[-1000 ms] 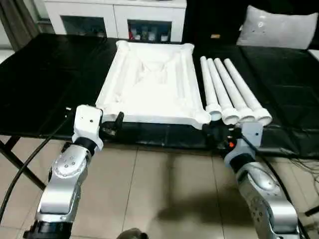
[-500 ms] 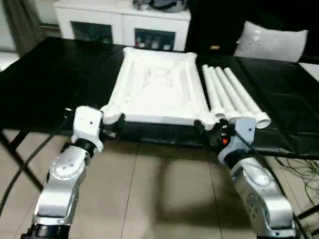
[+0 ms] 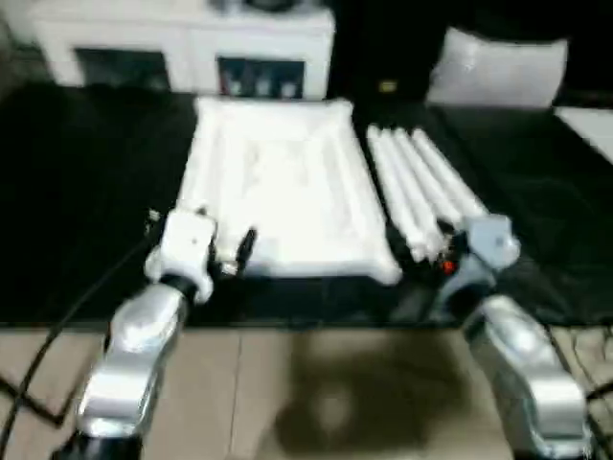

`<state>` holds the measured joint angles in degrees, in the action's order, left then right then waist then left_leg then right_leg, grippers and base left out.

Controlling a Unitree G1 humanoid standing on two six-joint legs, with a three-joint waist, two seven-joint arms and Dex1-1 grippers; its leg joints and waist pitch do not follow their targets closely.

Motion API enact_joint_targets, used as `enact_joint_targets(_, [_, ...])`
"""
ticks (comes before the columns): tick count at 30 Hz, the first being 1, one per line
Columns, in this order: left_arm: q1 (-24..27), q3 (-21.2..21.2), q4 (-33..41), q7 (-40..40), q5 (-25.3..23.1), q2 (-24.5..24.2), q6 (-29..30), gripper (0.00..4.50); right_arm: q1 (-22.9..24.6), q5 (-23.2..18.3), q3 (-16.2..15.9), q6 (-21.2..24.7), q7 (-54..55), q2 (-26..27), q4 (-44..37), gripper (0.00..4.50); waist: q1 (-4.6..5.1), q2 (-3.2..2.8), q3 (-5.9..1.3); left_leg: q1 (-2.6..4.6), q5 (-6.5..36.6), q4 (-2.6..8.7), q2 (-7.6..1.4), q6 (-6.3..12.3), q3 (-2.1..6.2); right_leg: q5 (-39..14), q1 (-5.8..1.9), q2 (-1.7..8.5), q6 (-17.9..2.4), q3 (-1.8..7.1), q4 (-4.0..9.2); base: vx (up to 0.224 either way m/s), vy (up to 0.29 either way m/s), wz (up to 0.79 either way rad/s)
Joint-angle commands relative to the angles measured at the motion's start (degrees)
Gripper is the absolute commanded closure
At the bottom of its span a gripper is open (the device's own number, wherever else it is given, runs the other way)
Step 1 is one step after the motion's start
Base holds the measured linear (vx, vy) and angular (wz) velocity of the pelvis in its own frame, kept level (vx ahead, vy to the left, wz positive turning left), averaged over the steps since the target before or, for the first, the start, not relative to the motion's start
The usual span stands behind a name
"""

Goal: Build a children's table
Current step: Move to table

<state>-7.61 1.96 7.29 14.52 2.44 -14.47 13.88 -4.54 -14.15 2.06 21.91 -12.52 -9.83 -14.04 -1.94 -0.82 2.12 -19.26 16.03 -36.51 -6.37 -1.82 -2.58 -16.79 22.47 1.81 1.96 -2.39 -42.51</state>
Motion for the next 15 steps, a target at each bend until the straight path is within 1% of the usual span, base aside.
enact_joint_targets(1, [-0.3,0.7,0.4,0.1,-0.5,0.8,0.1,0.02,0.4,-0.5,0.9,0.9,-0.4,-0.8,-0.7,0.00,1.03,0.03,-2.94,5.38,-17.4,6.51,-7.21,22.07,3.51,4.1,3.13,2.91,1.6,0.78,3.21,0.130,-0.033,0.00])
enact_joint_targets(2, [-0.3,0.8,0.3,0.0,-0.5,0.9,0.1,0.02,0.4,-0.3,0.8,0.9,-0.5,-1.0,-0.7,0.00,0.74,1.11,-2.55,4.52,-11.6,6.06,-5.21,21.97,1.67,6.2,1.99,3.69,-0.6,1.65,6.47,0.119,-0.097,-0.05])
enact_joint_targets(3, [-0.3,0.8,0.2,-0.1,-0.5,1.1,0.0,0.02,0.5,0.0,0.4,1.0,-0.7,-1.3,-0.8,0.00,-0.25,6.25,-3.68,-2.00,-0.4,1.43,1.99,17.09,-2.48,4.2,-6.62,6.14,-1.0,6.56,11.48,0.119,-0.097,-0.05])
enact_joint_targets(4, [-0.3,0.8,0.2,-0.1,-0.5,1.1,0.0,0.02,0.5,0.0,0.4,1.0,-0.7,-1.3,-0.8,0.00,-2.49,4.77,-4.36,-3.95,2.5,-2.86,3.05,14.82,-2.91,4.5,-9.65,10.67,-4.7,10.03,12.24,0.121,-0.092,0.07])
enact_joint_targets(5, [-0.4,0.9,0.0,-0.3,-0.5,1.2,-0.1,0.02,0.3,0.2,0.1,1.5,-1.0,-1.6,-0.7,0.00,-2.74,5.21,-3.06,-4.13,0.2,-4.32,2.08,8.78,-2.35,3.8,-8.69,10.59,-7.5,9.01,13.07,0.114,-0.072,0.02])
enact_joint_targets(6, [-0.4,0.9,-0.1,-0.4,-0.4,1.3,-0.1,0.02,0.2,0.5,-0.2,1.6,-1.2,-1.9,-0.7,0.00,-2.86,3.78,-2.12,-4.79,-4.6,-3.35,0.65,3.26,-2.14,-1.0,-9.13,10.18,-11.7,6.70,13.82,0.114,-0.072,0.02])
enact_joint_targets(7, [-0.4,0.9,-0.2,-0.6,-0.4,1.4,-0.2,0.02,0.1,0.5,-0.4,1.8,-1.4,-2.1,-0.6,0.00,-2.95,3.13,-1.42,-4.08,-5.1,-2.06,-0.51,3.00,-1.83,-5.4,-8.04,10.32,-13.7,5.86,14.72,0.109,-0.046,-0.10])
enact_joint_targets(8, [-0.5,0.8,-0.3,-0.8,-0.5,1.4,-0.1,0.02,0.1,0.5,-0.5,2.4,-1.5,-2.2,-0.6,0.00,-2.96,2.39,-1.50,-3.96,-5.6,-0.55,-1.40,3.35,-1.85,-9.5,-8.13,9.57,-15.3,5.08,15.04,0.103,0.014,0.03])
enact_joint_targets(9, [-0.5,0.8,-0.4,-1.0,-0.7,1.5,-0.1,0.02,0.0,0.7,-0.6,2.6,-1.5,-2.4,-0.4,0.00,-2.54,0.20,-1.30,-1.98,-3.3,3.77,-3.94,4.60,-1.91,-16.6,-7.47,7.70,-14.7,2.54,15.57,0.103,0.014,0.03])
enact_joint_targets(10, [-0.6,0.7,-0.6,-1.4,-0.8,1.7,0.0,0.02,0.0,1.0,-0.7,2.9,-1.4,-2.6,-0.2,0.00,-1.38,-0.24,-0.63,-2.93,0.7,6.32,-5.25,5.29,-0.98,-17.7,-7.56,4.83,-12.6,0.93,13.93,0.120,0.056,0.00])
enact_joint_targets(11, [-0.6,0.7,-0.7,-1.5,-0.9,1.7,0.1,0.02,-0.1,1.2,-0.7,3.1,-1.3,-2.6,-0.1,0.00,0.67,-2.09,-3.02,5.19,3.8,7.40,-9.61,8.90,3.85,-9.4,-2.39,1.94,-9.6,-0.94,7.33,0.167,0.058,-0.05])
enact_joint_targets(12, [-0.7,0.7,-0.9,-1.6,-0.9,1.8,0.1,0.02,-0.1,1.5,-0.7,3.1,-1.1,-2.7,0.2,0.00,1.79,-1.69,-3.82,7.46,-12.6,5.48,-9.92,17.71,6.47,-2.0,1.44,2.02,-4.7,-0.76,3.33,0.167,0.058,-0.05])
enact_joint_targets(13, [-0.7,0.7,-0.9,-1.5,-0.9,1.9,0.1,0.02,-0.1,1.5,-0.7,3.1,-1.0,-2.7,0.4,0.00,0.87,-1.14,-3.51,6.15,-32.9,3.58,-9.56,23.16,5.26,3.1,3.11,3.07,0.1,0.41,2.80,0.140,0.042,0.04])
enact_joint_targets(14, [-0.7,0.8,-1.0,-1.4,-1.0,2.0,-0.1,0.02,-0.2,1.4,-0.7,2.9,-0.9,-2.7,0.6,0.00,0.45,-0.04,-3.90,4.52,-47.8,2.31,-7.56,23.19,3.02,11.4,2.77,4.28,1.8,1.84,5.23,0.060,0.043,0.04])
enact_joint_targets(15, [-0.7,0.9,-1.0,-1.4,-1.0,2.0,-0.1,0.02,-0.2,1.4,-0.7,2.9,-0.8,-2.7,0.6,0.00,0.48,1.07,-4.03,3.32,-49.4,1.12,-5.45,20.85,1.53,16.8,1.84,5.11,1.6,2.91,7.63,0.060,0.043,0.04])
